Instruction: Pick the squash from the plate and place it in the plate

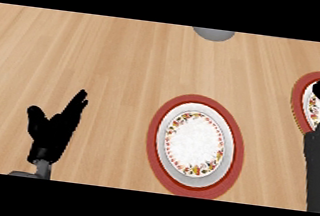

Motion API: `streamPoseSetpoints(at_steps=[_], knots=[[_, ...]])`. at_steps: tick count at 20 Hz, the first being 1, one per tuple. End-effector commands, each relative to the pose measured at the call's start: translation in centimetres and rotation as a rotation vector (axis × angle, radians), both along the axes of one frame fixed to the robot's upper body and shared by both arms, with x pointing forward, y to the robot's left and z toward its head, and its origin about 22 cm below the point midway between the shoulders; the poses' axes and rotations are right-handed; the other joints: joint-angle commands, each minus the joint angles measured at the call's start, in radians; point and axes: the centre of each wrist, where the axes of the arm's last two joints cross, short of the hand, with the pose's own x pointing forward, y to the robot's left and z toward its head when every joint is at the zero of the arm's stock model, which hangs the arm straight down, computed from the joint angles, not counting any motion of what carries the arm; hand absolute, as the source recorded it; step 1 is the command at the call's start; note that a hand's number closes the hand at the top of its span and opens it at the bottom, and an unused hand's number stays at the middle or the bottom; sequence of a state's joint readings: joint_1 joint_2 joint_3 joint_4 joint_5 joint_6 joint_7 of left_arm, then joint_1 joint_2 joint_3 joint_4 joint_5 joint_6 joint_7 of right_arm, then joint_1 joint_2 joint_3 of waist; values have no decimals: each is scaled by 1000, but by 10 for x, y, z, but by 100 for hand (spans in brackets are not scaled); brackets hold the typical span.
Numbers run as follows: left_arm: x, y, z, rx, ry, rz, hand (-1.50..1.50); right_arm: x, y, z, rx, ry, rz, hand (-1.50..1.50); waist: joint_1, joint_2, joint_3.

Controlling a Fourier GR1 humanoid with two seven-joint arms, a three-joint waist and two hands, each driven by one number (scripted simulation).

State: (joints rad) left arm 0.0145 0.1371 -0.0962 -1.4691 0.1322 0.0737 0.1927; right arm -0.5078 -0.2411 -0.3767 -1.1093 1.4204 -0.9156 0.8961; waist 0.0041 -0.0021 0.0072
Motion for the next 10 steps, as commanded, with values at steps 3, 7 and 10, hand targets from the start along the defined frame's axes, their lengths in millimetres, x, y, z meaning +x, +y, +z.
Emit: streamPoseSetpoints(at_steps=[3,7,10], knots=[[-10,6,-11,-21,56,14,0,-17,-63,-19,2,-61,-66,150,6,6,-6],[-2,-22,-6,-3,48,-26,0,-16,-100,4,14,-85,-62,150,6,6,-5],[2,-2,4,-11,49,-11,0,-31,-125,-13,208,27,-139,150,15,12,-2]])
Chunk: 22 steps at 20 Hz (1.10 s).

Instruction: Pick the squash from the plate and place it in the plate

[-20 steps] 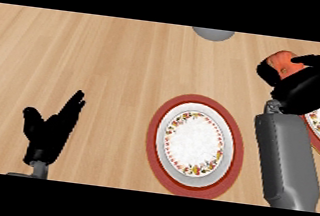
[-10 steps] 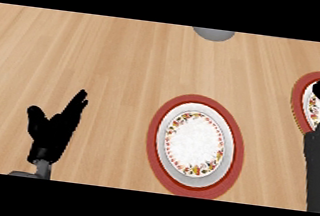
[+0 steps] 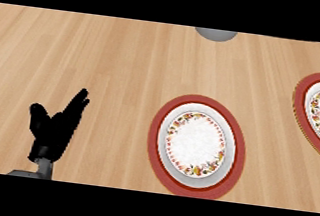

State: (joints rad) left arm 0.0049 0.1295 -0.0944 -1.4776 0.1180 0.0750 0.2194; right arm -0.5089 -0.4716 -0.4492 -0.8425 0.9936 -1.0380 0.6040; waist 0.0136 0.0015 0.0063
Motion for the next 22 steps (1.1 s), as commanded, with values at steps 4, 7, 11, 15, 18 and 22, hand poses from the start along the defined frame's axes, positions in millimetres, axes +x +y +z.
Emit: streamPoseSetpoints(at_steps=[4,7,11,15,18,22], knots=[[-3,6,-10,-20,56,-17,0,-16,-43,-16,287,255,22,-150,18,15,-1],[-2,-3,-8,-18,40,-23,0,-22,-39,-35,327,213,118,-150,10,10,0],[-5,4,-2,-17,42,-23,0,-30,-51,-36,273,99,182,-150,18,11,1],[-5,-2,-16,-15,59,-20,0,-18,-49,-16,205,-103,208,-150,9,12,0],[-2,-2,-7,-31,46,-15,0,-35,-66,-17,185,-216,193,-150,5,11,1],[-11,-9,-19,-10,47,-15,0,-53,-80,-30,228,-302,180,-150,3,7,-2]])
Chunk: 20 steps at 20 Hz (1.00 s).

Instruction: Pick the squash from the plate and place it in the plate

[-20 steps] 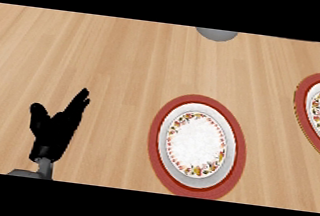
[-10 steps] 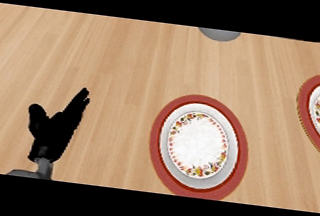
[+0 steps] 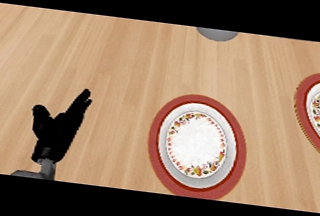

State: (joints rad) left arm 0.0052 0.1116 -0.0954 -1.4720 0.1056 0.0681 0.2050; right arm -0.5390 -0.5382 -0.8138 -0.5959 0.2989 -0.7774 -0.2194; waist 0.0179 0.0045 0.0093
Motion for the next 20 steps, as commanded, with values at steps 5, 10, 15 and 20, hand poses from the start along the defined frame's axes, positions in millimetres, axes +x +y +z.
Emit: streamPoseSetpoints(at_steps=[5,10,15,20], knots=[[-15,7,-13,-6,84,33,0,-43,-18,-16,93,-152,117,-150,-22,-7,-9],[-25,4,-22,-6,70,50,0,-85,4,-46,127,-152,256,-150,-37,-11,-11],[-9,17,-15,-1,69,30,0,-127,31,-59,148,-87,322,-150,-38,-9,-11],[-5,13,-13,-9,77,24,0,-160,53,-52,112,13,311,-150,-32,-6,-11]])
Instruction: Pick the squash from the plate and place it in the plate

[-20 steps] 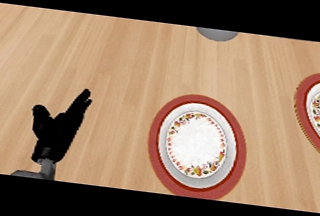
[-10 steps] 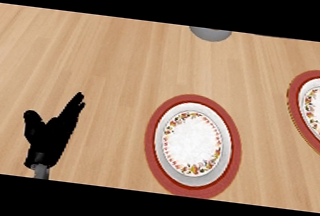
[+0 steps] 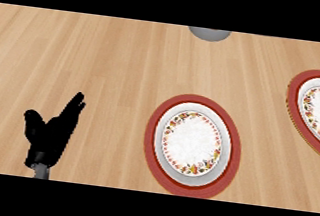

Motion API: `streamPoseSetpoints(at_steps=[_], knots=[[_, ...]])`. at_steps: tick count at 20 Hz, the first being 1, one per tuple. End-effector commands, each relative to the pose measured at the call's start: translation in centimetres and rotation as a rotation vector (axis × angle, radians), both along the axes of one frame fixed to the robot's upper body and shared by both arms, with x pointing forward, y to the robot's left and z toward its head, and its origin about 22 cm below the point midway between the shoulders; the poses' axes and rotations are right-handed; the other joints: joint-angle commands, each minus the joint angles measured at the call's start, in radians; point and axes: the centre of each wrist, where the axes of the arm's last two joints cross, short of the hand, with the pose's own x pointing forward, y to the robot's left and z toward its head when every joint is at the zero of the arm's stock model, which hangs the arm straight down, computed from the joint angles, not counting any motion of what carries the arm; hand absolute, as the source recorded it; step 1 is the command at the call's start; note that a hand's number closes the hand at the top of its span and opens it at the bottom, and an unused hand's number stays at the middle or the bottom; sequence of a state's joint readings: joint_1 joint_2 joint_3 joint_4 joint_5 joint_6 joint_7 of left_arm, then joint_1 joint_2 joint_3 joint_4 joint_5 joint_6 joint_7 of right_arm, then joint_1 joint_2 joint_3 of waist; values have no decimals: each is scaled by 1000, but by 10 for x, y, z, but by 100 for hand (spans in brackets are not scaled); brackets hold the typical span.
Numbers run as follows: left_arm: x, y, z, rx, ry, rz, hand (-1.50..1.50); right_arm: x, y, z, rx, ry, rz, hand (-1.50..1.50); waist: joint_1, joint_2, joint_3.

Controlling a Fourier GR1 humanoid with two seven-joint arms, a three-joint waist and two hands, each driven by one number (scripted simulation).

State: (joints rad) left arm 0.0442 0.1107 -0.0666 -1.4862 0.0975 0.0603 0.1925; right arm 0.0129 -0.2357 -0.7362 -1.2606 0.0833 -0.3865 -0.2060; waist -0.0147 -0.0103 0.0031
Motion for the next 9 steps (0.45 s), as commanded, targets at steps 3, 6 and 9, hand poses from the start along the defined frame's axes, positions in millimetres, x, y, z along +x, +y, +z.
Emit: streamPoseSetpoints(at_steps=[3,6,9], knots=[[1,2,-2,-2,61,-18,0,-32,40,19,-19,66,10,-150,7,9,-4],[3,-15,-8,2,54,-26,0,-51,43,16,6,62,3,-150,8,10,-4],[-4,-3,-1,-10,56,-13,0,-75,56,17,-9,60,-2,-150,8,9,-3]])
